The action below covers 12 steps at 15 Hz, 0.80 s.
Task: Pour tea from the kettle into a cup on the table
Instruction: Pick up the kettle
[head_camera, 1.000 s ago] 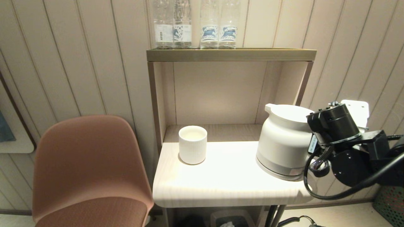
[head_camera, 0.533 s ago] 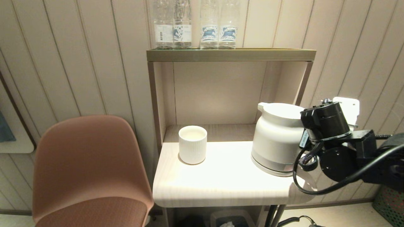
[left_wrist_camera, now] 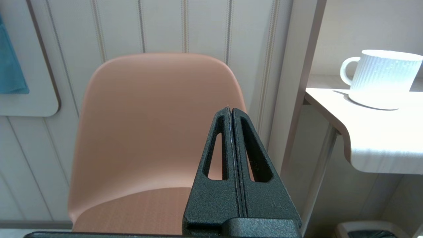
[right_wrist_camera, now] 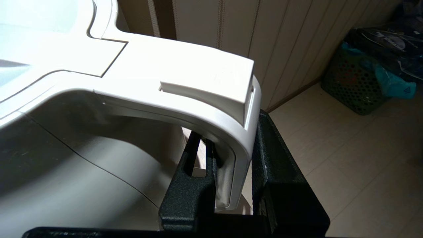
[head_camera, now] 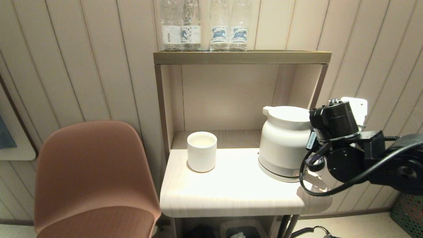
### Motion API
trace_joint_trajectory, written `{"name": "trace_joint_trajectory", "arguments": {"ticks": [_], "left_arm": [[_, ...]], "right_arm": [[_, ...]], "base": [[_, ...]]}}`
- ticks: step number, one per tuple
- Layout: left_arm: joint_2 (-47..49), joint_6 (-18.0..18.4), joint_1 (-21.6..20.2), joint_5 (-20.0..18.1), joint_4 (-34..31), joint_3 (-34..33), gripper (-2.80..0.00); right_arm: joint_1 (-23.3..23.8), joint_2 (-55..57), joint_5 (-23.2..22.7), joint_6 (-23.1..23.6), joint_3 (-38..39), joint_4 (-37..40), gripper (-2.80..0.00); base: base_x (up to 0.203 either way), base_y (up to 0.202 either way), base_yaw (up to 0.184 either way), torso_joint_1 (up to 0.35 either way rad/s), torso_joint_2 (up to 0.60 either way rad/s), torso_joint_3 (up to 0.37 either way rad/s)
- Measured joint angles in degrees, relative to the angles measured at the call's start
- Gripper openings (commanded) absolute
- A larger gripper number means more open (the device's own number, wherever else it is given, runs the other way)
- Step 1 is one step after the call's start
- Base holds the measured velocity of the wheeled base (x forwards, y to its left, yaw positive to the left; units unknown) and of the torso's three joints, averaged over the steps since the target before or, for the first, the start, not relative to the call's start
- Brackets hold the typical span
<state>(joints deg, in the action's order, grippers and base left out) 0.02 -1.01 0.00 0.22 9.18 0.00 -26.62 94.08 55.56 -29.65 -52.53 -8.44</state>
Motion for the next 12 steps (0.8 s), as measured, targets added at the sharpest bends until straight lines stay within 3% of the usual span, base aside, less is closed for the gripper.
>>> {"name": "trace_joint_trajectory", "arguments": {"ticks": [12], "left_arm": [[0.0, 0.0, 0.0, 0.02, -0.01, 0.0, -2.8]], "right_arm": [[0.14, -1.75, 0.13, 0.93, -3.04, -0.89, -2.8]], "base": [[0.0, 0.0, 0.0, 0.0, 0.0, 0.0]]}}
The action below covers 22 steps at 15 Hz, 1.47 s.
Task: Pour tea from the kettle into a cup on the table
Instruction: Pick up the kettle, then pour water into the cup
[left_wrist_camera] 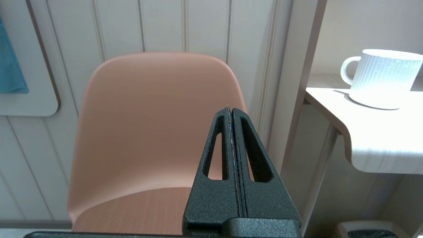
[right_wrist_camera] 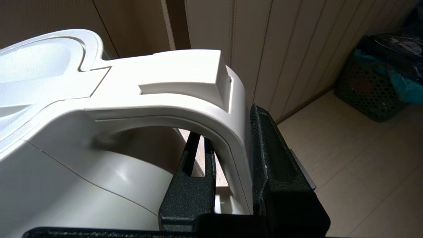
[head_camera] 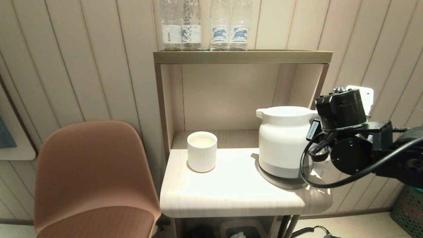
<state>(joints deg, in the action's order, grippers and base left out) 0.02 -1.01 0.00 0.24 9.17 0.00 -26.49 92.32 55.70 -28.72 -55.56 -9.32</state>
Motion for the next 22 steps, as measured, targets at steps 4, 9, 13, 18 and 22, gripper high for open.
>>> {"name": "trace_joint_trajectory", "arguments": {"ticks": [4, 9, 13, 18, 22], "left_arm": [[0.0, -0.02, 0.0, -0.01, -0.02, 0.0, -2.8], [0.0, -0.02, 0.0, 0.0, 0.01, 0.0, -2.8], [0.0, -0.02, 0.0, 0.0, 0.06, 0.0, -2.8], [0.0, -0.01, 0.0, -0.02, 0.04, 0.0, -2.8], [0.0, -0.02, 0.0, 0.0, 0.01, 0.0, -2.8]], "right_arm": [[0.13, -0.04, 0.04, 0.06, -0.54, -1.27, -2.8], [-0.16, 0.05, 0.09, 2.86, -0.64, -7.2, -2.8], [-1.49, -0.1, 0.13, 4.77, 0.2, -12.67, -2.8], [-4.02, 0.01, 0.13, 5.79, 0.13, -17.04, -2.8], [-6.25, 0.31, 0.06, 8.43, -1.17, -17.04, -2.8]], "base": [[0.0, 0.0, 0.0, 0.0, 0.0, 0.0], [0.0, 0.0, 0.0, 0.0, 0.0, 0.0], [0.0, 0.0, 0.0, 0.0, 0.0, 0.0], [0.0, 0.0, 0.0, 0.0, 0.0, 0.0], [0.0, 0.0, 0.0, 0.0, 0.0, 0.0]]}}
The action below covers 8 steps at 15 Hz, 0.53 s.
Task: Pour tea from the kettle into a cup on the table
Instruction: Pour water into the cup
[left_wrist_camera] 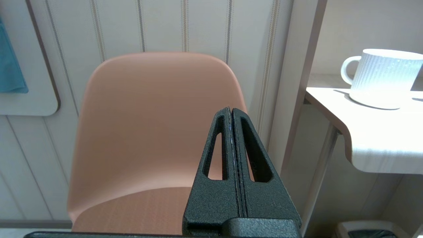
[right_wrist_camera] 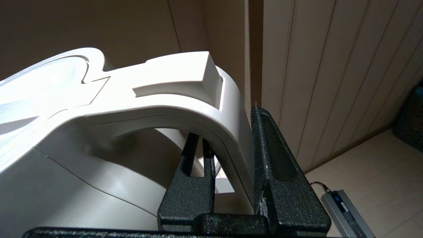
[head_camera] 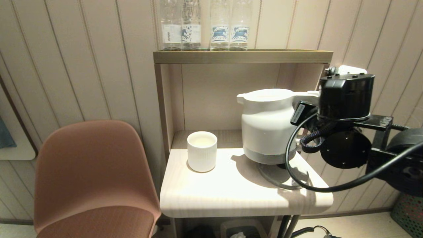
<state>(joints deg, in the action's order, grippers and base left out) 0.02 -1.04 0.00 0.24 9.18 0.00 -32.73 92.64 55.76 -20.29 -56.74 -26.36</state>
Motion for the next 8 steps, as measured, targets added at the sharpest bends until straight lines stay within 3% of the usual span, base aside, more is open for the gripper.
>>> {"name": "trace_joint_trajectory", "arguments": {"ticks": [8], "left_arm": [[0.0, 0.02, 0.0, 0.0, -0.01, 0.0, -2.8]], "right_arm": [[-3.41, 0.56, -0.44, 3.47, -1.64, -0.01, -2.8]], "base": [[0.0, 0.0, 0.0, 0.0, 0.0, 0.0]]}}
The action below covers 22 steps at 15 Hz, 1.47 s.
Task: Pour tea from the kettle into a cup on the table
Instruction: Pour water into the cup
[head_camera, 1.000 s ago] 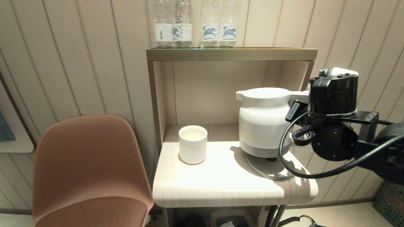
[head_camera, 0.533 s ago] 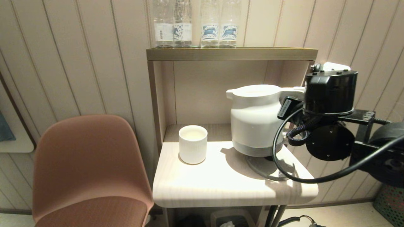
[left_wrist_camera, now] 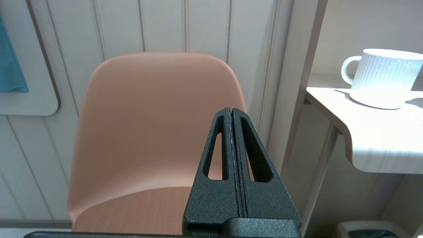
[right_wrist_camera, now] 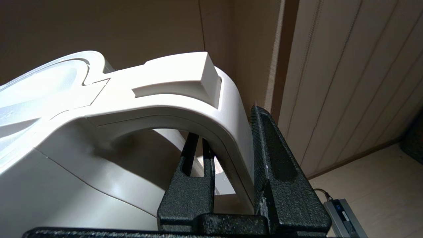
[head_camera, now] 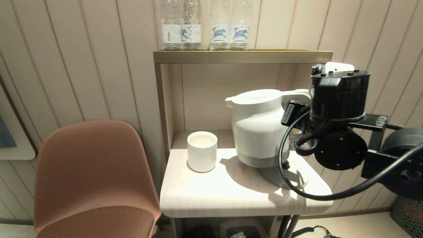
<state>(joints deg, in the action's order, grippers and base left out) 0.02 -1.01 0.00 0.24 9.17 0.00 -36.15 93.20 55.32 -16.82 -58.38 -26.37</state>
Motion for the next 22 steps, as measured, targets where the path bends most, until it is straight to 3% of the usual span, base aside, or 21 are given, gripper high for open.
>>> {"name": "trace_joint_trajectory", "arguments": {"ticks": [22], "left_arm": [[0.0, -0.04, 0.0, -0.02, 0.04, 0.0, -2.8]], "right_arm": [[-4.93, 4.84, -0.6, 8.77, -3.47, -0.01, -2.8]], "base": [[0.0, 0.0, 0.0, 0.0, 0.0, 0.0]]}}
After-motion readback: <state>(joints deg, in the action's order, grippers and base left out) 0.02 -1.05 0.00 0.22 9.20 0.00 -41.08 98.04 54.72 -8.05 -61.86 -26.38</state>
